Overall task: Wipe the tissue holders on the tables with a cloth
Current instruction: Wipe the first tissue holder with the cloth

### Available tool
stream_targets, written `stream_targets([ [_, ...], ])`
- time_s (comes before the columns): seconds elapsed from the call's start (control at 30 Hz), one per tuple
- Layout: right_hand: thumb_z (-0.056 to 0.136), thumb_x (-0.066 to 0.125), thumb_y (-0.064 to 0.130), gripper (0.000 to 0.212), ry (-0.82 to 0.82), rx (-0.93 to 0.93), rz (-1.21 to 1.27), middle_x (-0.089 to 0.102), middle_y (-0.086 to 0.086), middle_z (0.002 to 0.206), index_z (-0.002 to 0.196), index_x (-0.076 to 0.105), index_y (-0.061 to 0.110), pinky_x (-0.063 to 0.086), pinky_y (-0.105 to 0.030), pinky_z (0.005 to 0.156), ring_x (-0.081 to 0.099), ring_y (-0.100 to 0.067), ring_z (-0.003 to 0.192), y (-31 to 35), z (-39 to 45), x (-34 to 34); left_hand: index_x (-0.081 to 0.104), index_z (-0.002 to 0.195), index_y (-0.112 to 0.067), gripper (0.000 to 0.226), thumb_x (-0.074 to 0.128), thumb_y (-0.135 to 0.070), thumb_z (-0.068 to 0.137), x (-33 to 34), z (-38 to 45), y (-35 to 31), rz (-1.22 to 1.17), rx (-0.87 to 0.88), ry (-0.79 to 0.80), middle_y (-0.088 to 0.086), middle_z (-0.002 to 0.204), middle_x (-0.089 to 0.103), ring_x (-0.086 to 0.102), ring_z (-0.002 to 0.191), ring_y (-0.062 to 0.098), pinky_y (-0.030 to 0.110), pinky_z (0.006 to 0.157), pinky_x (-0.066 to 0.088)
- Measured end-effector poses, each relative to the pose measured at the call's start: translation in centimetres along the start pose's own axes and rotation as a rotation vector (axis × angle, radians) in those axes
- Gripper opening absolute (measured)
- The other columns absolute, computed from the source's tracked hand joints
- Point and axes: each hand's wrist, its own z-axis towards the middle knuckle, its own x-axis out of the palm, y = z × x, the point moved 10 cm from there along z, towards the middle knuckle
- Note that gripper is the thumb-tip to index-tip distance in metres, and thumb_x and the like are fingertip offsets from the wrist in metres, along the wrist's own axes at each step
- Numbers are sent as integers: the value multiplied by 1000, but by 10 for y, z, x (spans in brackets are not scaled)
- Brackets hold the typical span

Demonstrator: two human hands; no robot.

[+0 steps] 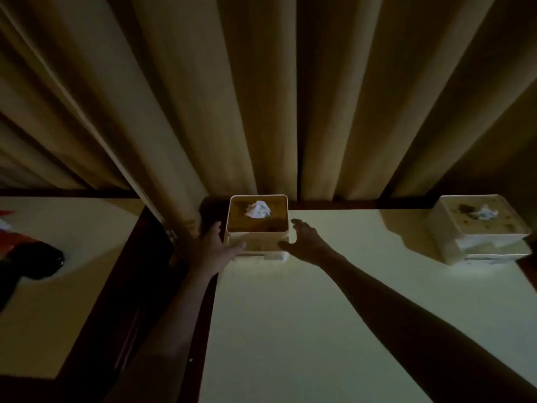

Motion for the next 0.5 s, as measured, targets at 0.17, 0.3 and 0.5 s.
stream_targets([
  [0.17,85,71,26,64,-106,47,160,55,-10,133,139,41,11,42,-27,91,52,-26,121,-12,37,7,51,134,-19,62,77,-28,77,17,44,21,-156,7,128,4,133,55,52,118,19,34,93,46],
  [0.3,86,70,29,57,-162,109,189,60,-9,130,137,49,13,41,-24,87,56,-21,117,-26,47,8,62,118,-13,38,72,-11,82,16,46,17,-302,56,48,0,110,65,61,97,11,16,67,44],
  [0.5,85,71,27,55,-157,141,241,59,-9,131,136,53,16,41,-27,94,54,-22,120,-44,22,8,65,103,-13,25,74,-13,81,15,10,6,-235,100,-22,-5,91,65,57,80,1,8,60,41],
])
